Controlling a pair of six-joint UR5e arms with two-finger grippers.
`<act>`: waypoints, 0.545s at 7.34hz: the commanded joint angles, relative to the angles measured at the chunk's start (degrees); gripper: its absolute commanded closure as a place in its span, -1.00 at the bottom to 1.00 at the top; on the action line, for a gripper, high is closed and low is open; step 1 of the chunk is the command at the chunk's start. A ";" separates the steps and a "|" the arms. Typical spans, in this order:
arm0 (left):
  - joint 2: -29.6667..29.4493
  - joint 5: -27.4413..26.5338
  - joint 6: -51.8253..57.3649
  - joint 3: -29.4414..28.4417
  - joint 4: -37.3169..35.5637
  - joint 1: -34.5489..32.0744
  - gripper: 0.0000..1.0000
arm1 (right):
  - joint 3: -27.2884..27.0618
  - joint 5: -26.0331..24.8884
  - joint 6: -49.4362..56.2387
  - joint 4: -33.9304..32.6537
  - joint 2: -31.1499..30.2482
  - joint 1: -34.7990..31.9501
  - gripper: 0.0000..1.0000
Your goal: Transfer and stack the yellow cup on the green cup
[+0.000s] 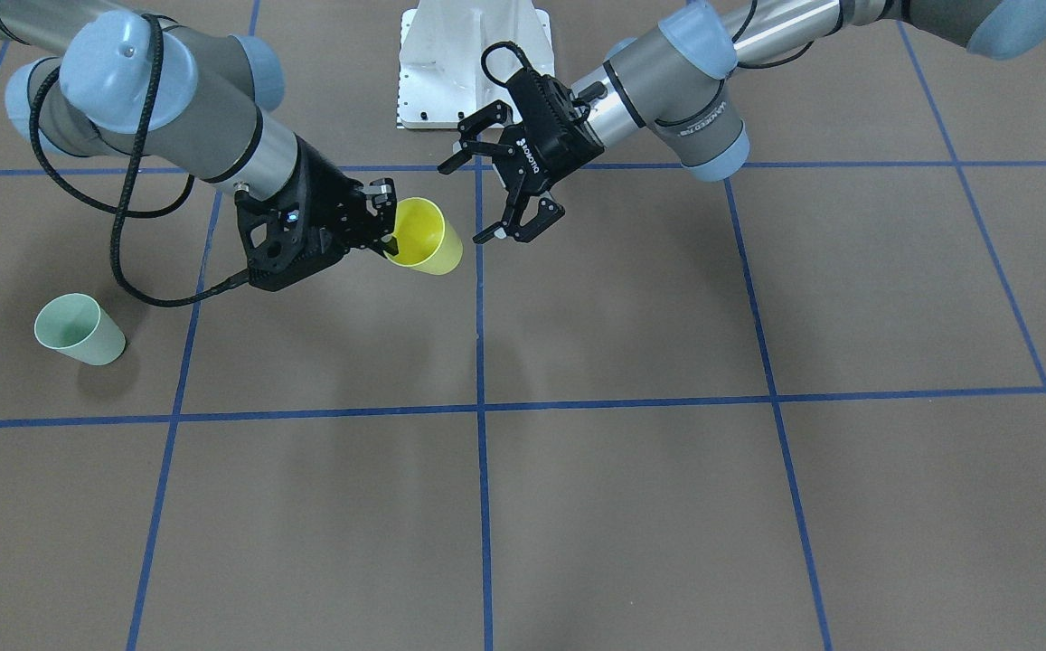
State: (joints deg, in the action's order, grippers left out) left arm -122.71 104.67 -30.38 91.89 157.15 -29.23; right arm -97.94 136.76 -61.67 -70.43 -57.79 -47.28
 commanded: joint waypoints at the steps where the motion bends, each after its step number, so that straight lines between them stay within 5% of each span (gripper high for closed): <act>1: 1.41 -0.08 -0.03 0.31 -0.09 -0.04 -1.00 | 0.47 -1.14 0.15 -0.32 -3.72 -5.86 1.00; 4: 5.27 -0.61 -2.48 1.44 -0.44 -2.57 -1.00 | 0.21 -5.44 7.84 -5.99 -7.34 -14.57 1.00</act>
State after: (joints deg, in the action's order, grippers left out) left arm -119.48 104.22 -31.92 92.78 156.88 -30.28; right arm -97.41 133.19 -58.11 -72.90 -64.29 -58.82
